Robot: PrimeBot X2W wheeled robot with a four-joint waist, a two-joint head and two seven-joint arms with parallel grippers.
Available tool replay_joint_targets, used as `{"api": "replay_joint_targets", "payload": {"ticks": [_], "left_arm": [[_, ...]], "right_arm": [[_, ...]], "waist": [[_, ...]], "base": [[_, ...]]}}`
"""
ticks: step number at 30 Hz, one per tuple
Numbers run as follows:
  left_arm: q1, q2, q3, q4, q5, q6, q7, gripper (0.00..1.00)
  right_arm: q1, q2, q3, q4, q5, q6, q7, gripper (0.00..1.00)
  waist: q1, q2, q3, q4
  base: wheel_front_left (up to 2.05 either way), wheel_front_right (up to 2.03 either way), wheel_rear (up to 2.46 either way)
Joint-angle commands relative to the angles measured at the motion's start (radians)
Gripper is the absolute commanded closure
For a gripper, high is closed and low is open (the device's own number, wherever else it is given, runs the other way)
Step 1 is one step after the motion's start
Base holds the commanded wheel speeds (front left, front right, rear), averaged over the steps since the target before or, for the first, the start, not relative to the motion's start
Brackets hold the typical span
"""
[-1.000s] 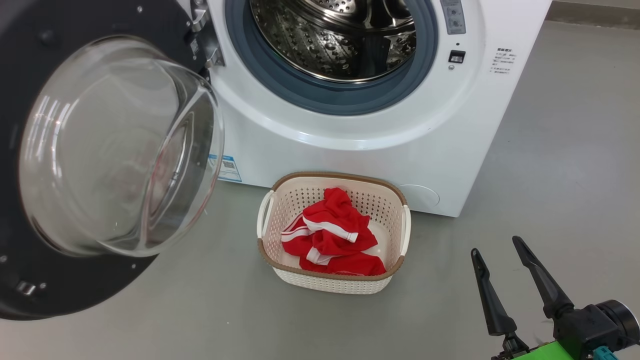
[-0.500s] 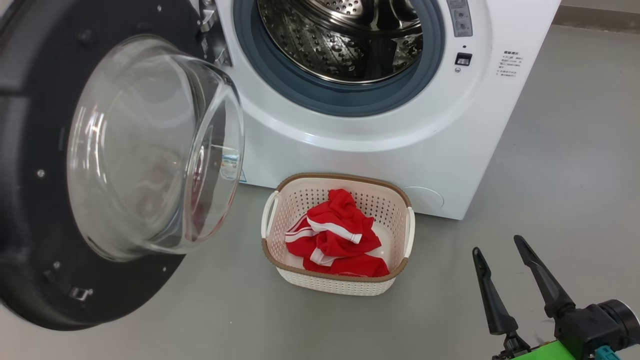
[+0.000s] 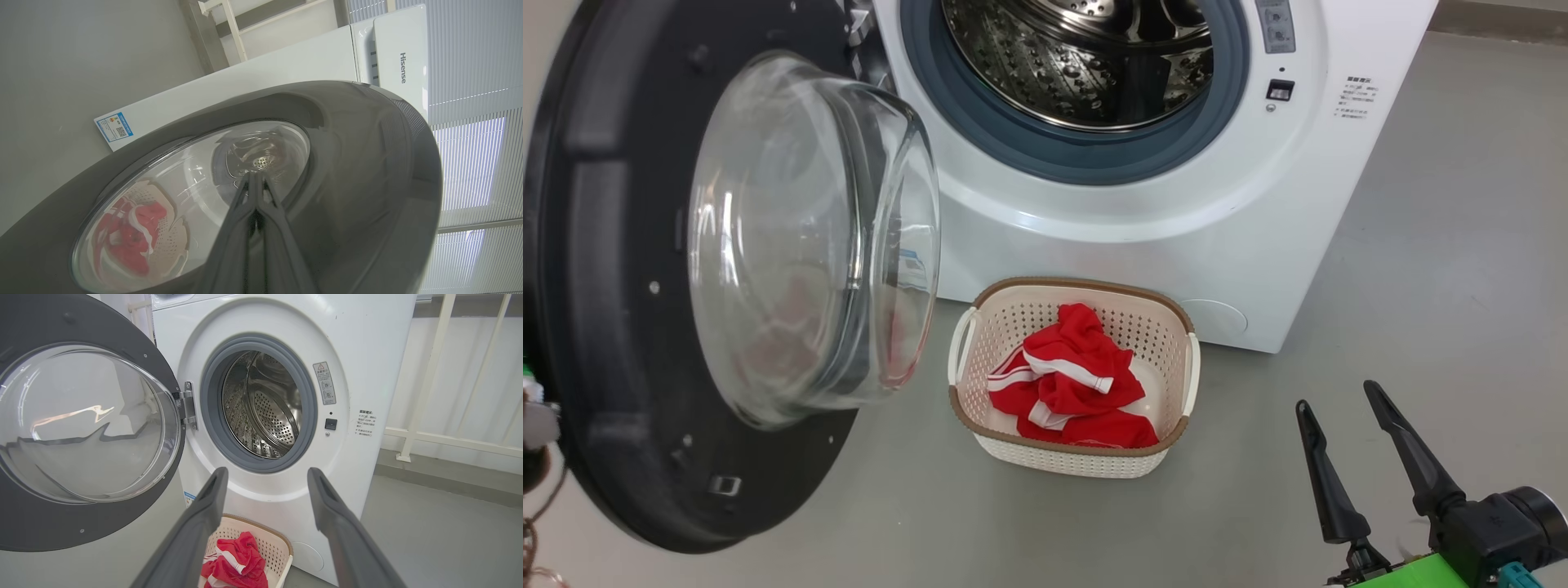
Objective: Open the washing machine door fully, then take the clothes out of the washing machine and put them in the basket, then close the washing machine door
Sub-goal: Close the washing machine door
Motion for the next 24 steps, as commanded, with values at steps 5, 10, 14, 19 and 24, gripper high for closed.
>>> {"api": "replay_joint_targets", "payload": {"ticks": [5, 10, 14, 19, 24], "left_arm": [[0.041, -0.011, 0.001, -0.12, -0.018, 0.027, 0.03, 1.0], [0.072, -0.053, -0.008, -0.185, -0.03, 0.043, 0.041, 1.0], [0.093, -0.084, -0.019, -0.226, -0.039, 0.049, 0.048, 1.0], [0.112, -0.117, -0.035, -0.269, -0.057, 0.047, 0.05, 1.0], [0.127, -0.137, -0.053, -0.297, -0.082, 0.042, 0.055, 1.0]], "right_arm": [[-0.039, -0.013, 0.019, -0.024, 0.015, 0.006, -0.006, 0.0], [-0.04, -0.013, 0.019, -0.021, 0.018, 0.006, -0.006, 0.0], [-0.039, -0.013, 0.018, -0.02, 0.02, 0.006, -0.006, 0.0], [-0.037, -0.013, 0.018, -0.021, 0.021, 0.006, -0.006, 0.0], [-0.034, -0.013, 0.019, -0.021, 0.023, 0.006, -0.006, 0.0]], "waist": [[0.0, 0.0, 0.0, -0.013], [0.0, 0.0, -0.005, -0.026], [0.0, 0.0, -0.009, -0.036], [0.0, 0.0, -0.011, -0.05], [0.0, 0.0, -0.011, -0.064]], "base": [[0.0, 0.0, 0.0], [0.0, 0.0, 0.0], [0.0, 0.0, 0.0], [0.0, 0.0, 0.0], [0.0, 0.0, 0.0]]}}
